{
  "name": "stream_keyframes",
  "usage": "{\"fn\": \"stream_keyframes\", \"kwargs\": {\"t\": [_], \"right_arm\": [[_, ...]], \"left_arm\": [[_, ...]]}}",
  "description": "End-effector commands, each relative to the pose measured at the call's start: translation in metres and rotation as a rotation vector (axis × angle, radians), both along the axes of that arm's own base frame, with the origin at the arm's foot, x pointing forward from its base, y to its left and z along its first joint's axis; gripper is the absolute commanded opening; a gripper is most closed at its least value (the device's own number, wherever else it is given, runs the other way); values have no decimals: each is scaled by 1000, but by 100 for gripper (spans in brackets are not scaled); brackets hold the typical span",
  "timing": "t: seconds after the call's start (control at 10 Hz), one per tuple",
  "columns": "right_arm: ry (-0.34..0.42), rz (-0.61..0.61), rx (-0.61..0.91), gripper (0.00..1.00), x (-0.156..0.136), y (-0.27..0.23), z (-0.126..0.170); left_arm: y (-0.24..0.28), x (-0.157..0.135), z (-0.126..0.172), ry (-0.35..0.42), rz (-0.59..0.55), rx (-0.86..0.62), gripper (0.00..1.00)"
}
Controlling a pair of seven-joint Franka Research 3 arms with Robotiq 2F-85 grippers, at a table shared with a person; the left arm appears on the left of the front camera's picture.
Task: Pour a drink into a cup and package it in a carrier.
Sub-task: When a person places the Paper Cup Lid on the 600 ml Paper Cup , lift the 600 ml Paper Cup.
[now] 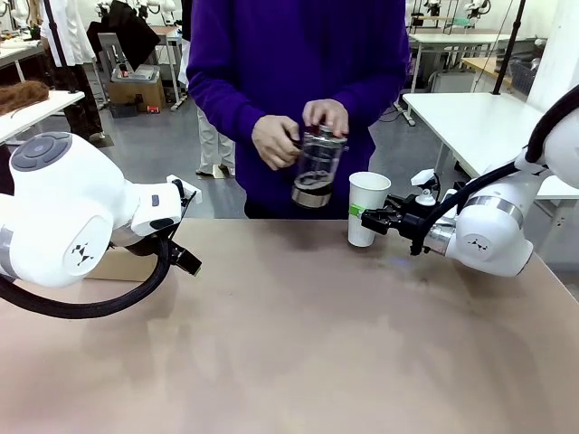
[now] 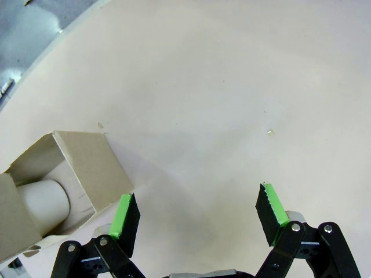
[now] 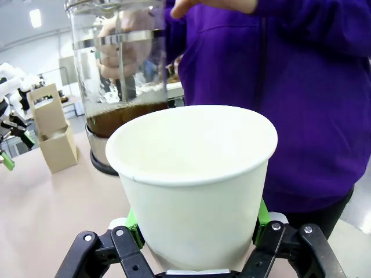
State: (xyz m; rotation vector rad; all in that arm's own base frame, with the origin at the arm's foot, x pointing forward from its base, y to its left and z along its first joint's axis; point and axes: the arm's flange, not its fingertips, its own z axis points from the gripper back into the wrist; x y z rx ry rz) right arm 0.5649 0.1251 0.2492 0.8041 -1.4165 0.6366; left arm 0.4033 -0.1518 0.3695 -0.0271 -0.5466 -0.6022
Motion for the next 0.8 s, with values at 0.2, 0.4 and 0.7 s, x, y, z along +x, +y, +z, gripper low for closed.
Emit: {"fn": "stream_keyframes", "kwargs": {"t": [0.2, 0.4, 0.7], "right_arm": [[-8, -4, 14, 80, 1, 1, 3], [-8, -4, 14, 80, 1, 1, 3], [-8, -4, 14, 80, 1, 1, 3]], "left_arm": [[0, -1, 0, 0, 0, -2, 100], [0, -1, 0, 0, 0, -2, 100], [0, -1, 0, 0, 0, -2, 100]]}}
